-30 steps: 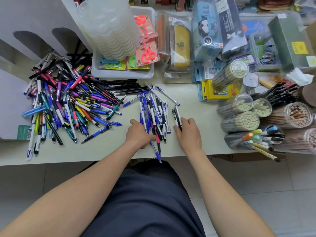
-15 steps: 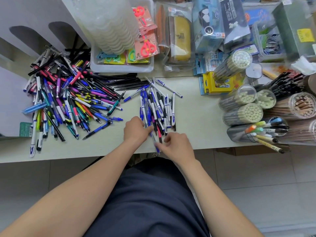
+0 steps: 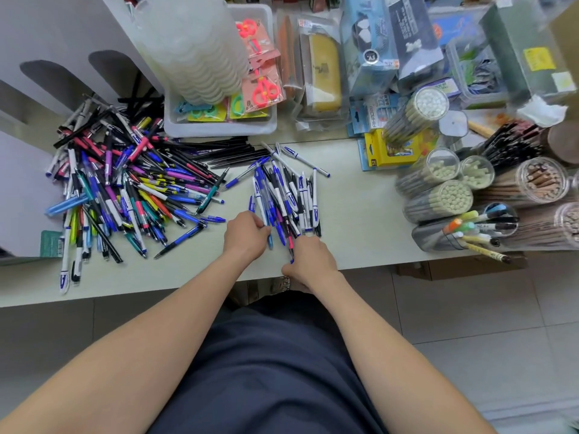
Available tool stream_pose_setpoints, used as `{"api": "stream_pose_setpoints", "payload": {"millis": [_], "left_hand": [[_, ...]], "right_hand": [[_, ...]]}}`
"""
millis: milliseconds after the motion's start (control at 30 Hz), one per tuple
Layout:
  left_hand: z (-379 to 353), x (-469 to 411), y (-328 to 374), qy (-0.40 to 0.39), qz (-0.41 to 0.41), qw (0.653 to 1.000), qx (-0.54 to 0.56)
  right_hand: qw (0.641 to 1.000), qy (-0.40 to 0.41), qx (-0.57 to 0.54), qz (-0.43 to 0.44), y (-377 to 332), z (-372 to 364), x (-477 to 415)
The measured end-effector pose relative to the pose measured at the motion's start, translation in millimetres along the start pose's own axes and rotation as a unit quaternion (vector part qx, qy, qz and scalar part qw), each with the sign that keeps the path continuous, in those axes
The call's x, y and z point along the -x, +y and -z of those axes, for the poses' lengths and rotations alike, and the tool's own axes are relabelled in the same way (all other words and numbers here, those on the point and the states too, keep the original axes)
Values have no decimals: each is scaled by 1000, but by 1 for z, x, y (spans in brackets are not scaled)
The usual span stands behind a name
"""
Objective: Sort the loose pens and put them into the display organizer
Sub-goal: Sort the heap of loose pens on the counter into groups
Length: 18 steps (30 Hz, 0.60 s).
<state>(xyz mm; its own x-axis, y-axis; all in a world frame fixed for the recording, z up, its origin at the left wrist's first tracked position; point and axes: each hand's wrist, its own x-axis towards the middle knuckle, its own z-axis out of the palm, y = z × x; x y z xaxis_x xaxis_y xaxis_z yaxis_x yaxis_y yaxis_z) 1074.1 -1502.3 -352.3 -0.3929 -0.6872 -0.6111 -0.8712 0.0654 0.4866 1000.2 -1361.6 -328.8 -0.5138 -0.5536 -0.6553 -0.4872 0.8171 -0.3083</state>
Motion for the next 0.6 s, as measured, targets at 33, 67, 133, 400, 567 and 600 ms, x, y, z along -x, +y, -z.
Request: {"api": "stream_pose_setpoints", "payload": {"millis": [33,67,133,400,567,600], "left_hand": [[1,0,0,-1,-2,1000,-8],[3,0,1,1,-5,1000,-24],[8,1,3,13,-8,999,-49],[17,-12,11,26,-71,996,-47],[25,-19,23,-35,-58,997,-30],[25,-21,25,-43,-56,997,-19]], "right_hand": [[1000,-2,9,-1,-1,2,1],[1000,-10,12,-5,-2,4,1],[999,-47,-7,-14,-4,18,4],[973,-188,-135,-4,14,114,33],[983,47,-162,-79,49,101,-10],[984,78,-132,-95,53,91,-21]]}}
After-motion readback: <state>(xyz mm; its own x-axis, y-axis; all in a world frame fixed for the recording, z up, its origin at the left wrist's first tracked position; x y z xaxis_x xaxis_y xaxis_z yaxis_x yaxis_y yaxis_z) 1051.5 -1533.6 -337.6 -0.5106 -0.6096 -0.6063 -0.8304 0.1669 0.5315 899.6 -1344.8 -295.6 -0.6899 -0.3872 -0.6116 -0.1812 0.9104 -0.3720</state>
